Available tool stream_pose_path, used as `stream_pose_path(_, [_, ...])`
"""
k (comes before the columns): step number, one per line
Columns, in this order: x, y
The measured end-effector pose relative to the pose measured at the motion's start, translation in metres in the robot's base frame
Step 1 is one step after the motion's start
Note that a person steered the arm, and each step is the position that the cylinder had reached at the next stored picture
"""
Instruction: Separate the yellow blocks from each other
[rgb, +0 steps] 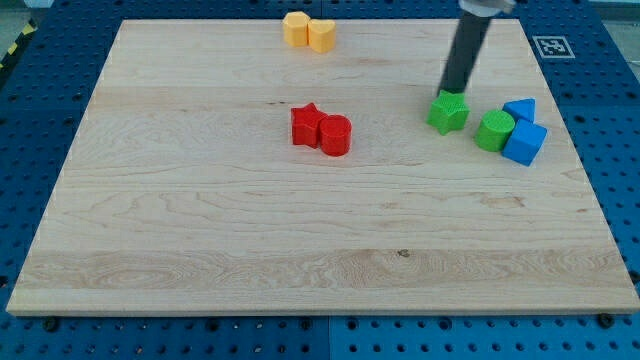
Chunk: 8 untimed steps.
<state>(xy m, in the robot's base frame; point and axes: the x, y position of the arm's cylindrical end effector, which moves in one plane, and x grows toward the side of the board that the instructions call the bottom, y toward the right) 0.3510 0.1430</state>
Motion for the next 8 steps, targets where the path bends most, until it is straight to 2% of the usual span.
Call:
stream_pose_path(2, [-0.038,-0.156])
stream_pose_path(3, [-0.092,-0.243])
stream_pose_path(4, [-0.158,-0.302])
stream_pose_path(5, [-0.16,-0.296])
stream_pose_path(7, [-0.158,-0.187])
stream_pose_path(8, [-0.15,-0.164])
